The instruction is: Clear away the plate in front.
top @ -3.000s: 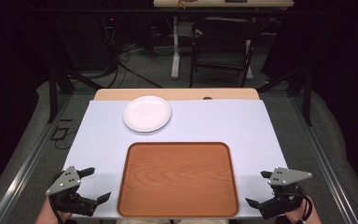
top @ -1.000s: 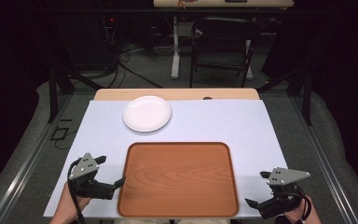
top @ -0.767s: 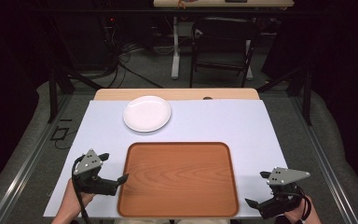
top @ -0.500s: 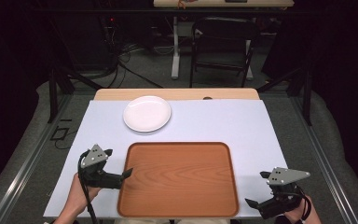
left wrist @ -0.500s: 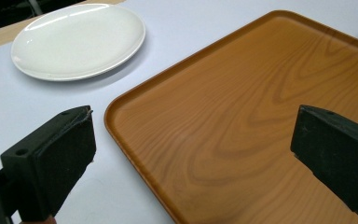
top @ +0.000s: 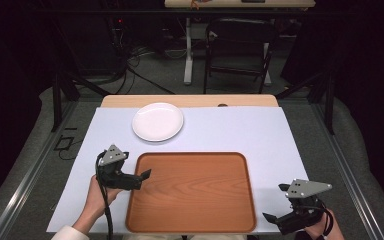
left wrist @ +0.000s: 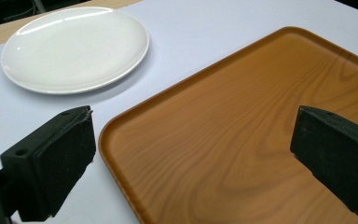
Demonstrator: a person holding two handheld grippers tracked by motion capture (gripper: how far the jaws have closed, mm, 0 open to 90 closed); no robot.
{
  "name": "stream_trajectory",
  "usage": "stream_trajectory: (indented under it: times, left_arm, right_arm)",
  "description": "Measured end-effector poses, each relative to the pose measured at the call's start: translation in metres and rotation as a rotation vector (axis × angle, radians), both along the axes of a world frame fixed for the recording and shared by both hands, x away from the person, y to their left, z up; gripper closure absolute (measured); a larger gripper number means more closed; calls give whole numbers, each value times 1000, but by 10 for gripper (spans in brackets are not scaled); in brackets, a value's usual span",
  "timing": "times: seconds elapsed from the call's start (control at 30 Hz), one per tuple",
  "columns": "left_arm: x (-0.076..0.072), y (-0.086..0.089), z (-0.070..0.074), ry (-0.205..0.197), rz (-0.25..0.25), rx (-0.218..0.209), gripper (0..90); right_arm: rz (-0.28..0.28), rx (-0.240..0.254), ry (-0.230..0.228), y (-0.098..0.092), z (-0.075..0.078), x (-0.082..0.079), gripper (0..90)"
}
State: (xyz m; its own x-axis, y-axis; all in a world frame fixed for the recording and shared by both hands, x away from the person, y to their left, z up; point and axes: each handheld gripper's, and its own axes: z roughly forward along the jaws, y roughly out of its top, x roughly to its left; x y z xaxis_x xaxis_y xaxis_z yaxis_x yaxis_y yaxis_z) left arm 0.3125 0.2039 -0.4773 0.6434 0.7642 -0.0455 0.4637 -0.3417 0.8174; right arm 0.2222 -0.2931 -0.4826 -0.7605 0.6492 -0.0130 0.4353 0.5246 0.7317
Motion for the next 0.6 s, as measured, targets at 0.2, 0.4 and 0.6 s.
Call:
stream_trajectory:
  times: [0.2,0.4,0.6]
  left_arm:
    - [8,-10,0,-3,5,6,5]
    - [16,-19,2,0,27,-2,4]
    - [27,-25,4,20,58,-52,5]
  right_arm:
    - [3,0,0,0,0,0,0]
    - [3,0,-2,0,0,0,0]
    - [5,-1,-1,0,0,0,0]
